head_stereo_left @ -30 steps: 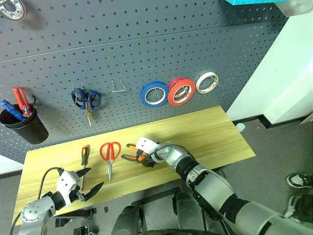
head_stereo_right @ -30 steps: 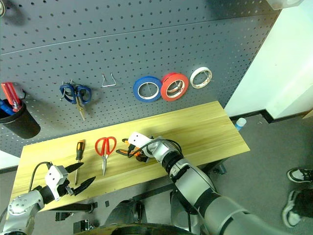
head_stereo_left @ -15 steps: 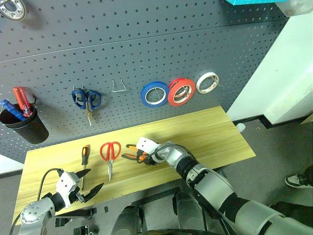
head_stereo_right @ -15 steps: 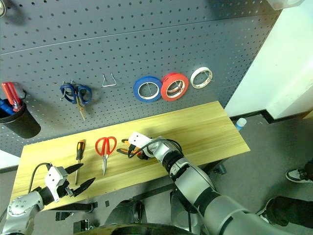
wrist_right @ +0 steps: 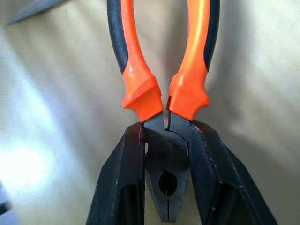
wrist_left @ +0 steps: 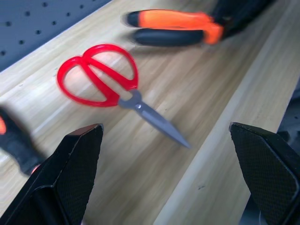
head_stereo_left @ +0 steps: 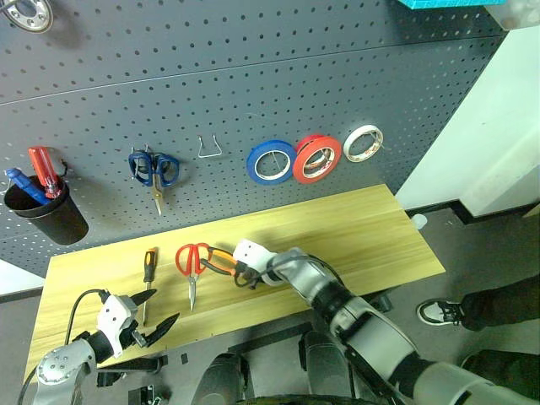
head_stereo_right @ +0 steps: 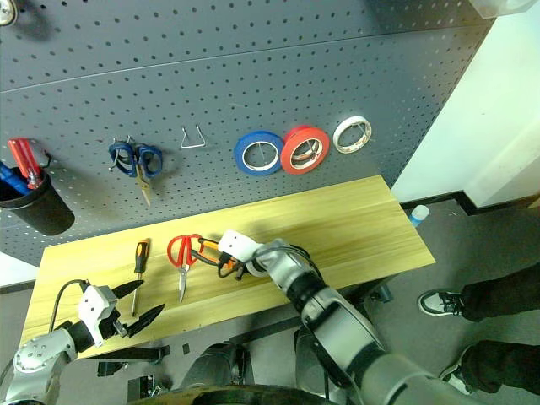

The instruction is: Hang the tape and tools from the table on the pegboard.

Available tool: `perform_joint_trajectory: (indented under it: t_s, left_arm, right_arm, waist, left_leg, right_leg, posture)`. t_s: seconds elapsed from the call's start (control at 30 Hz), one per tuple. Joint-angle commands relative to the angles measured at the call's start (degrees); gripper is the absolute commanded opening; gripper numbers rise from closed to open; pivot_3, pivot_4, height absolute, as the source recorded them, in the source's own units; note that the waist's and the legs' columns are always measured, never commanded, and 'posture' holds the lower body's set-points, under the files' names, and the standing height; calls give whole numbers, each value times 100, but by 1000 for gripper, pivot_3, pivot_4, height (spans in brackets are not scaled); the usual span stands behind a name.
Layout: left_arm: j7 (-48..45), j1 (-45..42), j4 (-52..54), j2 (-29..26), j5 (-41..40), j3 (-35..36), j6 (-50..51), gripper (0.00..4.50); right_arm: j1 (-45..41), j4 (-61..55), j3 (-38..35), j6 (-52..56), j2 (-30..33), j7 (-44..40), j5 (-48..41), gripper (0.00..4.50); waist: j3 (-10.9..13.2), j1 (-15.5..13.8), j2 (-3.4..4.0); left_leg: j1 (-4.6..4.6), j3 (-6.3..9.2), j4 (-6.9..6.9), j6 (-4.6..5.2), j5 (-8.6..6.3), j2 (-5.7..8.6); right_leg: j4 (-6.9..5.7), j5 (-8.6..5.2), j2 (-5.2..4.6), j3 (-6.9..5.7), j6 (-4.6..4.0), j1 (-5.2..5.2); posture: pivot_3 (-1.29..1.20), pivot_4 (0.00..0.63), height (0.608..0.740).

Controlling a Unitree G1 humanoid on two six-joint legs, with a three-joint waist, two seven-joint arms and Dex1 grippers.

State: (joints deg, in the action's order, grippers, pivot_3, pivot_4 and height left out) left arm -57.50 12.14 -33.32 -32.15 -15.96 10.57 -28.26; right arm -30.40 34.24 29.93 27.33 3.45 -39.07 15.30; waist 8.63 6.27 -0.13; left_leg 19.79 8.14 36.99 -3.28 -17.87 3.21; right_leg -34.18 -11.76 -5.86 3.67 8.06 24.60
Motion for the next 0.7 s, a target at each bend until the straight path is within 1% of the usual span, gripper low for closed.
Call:
perform_joint_trajectory:
  t_s: [0.03, 0.13, 0.2, 0.3, 0.4, 0.47, 0.5, 0.67, 0.7]
  left_arm:
    - [6, 37, 120, 1, -96, 105, -64, 4500]
    - [10, -3, 135, 15, -83, 63, -34, 4500]
    - [-6, -46, 142, 16, -73, 37, -5, 4500]
    - [-29, -119, 135, 19, -53, 3, 32, 4500]
    - [-46, -203, 132, 23, -33, -32, 69, 4500]
    - [-47, -241, 143, 26, -27, -49, 90, 4500]
    - [-46, -253, 149, 26, -27, -55, 97, 4500]
    - [-61, -217, 211, 28, -47, -46, 123, 4500]
    - [-67, -197, 230, 31, -56, -40, 125, 4500]
  right_arm:
    - [370, -1234, -8, 361, 592, -335, 54, 928]
    - [666, -1843, -62, 534, 1144, -445, 49, 928]
    - [747, -2015, -117, 661, 1381, -436, 44, 928]
    - [745, -1985, -191, 755, 1548, -399, 1, 928]
    - [672, -1807, -227, 747, 1568, -378, -39, 928]
    - [620, -1709, -226, 699, 1569, -346, -25, 1637]
    - [605, -1683, -216, 681, 1575, -349, -20, 1826]
    - [653, -1893, -174, 635, 1672, -439, -38, 3429]
    - [672, -1973, -169, 626, 1697, -451, -34, 3429]
  waist:
    - [0, -31, 0]
    - [0, -37, -2]
    - [2, -26, -3]
    - [2, -24, -4]
    - [2, -28, -5]
    - [2, -31, -5]
    - [2, -30, -5]
    - [3, -37, -5]
    - [3, -38, -5]
  left_leg:
    - [1, 0, 1, 0, 0, 0]
    - [-1, -1, 2, 0, 0, -5]
    - [-7, -2, 1, 0, 0, -10]
    - [-8, -4, 3, 0, 0, -10]
    - [-6, -5, 3, 0, 0, -9]
    - [-5, -5, 2, 0, 0, -9]
    - [-4, -5, 2, 0, 0, -9]
    - [-5, -5, 3, 0, 0, -9]
    - [-5, -5, 3, 0, 0, -9]
  right_leg:
    - [1, 0, 0, 0, 0, 0]
    - [-4, -8, 4, -1, 11, 1]
    - [-5, -13, 9, -1, 19, -2]
    - [-4, -13, 9, -1, 20, -5]
    - [1, -4, 8, -1, 6, -6]
    - [4, 0, 8, -1, -1, -6]
    - [4, 0, 8, -1, -1, -6]
    - [3, 0, 8, -1, -1, -6]
    - [3, 0, 8, -1, -1, -6]
  posture:
    - [-97, 134, 738]
    - [-108, 135, 738]
    - [-115, 136, 738]
    - [-127, 135, 738]
    - [-135, 134, 738]
    - [-138, 134, 738]
    - [-138, 134, 738]
    - [-133, 139, 738]
    - [-131, 140, 738]
